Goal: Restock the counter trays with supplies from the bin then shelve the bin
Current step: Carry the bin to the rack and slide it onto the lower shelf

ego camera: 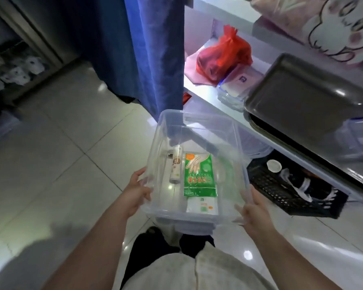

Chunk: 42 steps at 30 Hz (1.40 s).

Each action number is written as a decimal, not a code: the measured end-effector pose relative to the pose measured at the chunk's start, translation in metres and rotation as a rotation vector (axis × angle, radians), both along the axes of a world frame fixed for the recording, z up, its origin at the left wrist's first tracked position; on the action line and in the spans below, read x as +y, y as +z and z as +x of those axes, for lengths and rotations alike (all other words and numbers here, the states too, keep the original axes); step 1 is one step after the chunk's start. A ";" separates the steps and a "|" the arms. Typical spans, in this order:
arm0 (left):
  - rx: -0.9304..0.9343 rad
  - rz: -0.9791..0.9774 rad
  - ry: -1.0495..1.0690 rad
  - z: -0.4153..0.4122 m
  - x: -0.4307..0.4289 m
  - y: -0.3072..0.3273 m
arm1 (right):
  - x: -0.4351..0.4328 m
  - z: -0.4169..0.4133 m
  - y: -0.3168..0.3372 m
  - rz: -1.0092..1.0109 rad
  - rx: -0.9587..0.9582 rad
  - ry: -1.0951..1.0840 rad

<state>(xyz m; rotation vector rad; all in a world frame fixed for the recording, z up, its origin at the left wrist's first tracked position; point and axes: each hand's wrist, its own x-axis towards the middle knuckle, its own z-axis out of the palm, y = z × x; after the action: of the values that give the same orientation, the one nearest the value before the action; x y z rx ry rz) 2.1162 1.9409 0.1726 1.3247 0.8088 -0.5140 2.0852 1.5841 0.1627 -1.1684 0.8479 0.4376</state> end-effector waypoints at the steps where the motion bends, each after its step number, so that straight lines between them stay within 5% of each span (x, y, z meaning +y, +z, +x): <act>1: 0.008 0.003 -0.028 0.015 0.007 -0.004 | 0.009 0.002 0.001 -0.012 0.015 -0.032; 12: 0.099 0.027 -0.423 0.165 0.097 -0.049 | 0.155 0.027 -0.042 -0.107 0.091 -0.530; 20: 0.090 0.011 -0.543 0.253 0.088 -0.093 | 0.173 0.079 -0.072 -0.010 0.129 -0.713; 27: 0.018 -0.008 -0.521 0.309 0.065 -0.163 | 0.146 0.140 -0.144 -0.081 0.090 -0.624; 34: -0.043 -0.023 -0.373 0.351 0.047 -0.219 | 0.136 0.186 -0.214 -0.130 0.012 -0.755; 42: 0.126 -0.180 -0.202 0.340 0.055 -0.224 | 0.128 0.229 -0.236 -0.121 0.058 -0.878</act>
<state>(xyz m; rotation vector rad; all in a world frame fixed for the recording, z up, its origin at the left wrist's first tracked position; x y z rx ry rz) 2.4563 1.9957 -0.0518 1.2216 0.7169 -0.8183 2.3142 1.7117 -0.0734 -0.7847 1.3472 -0.3071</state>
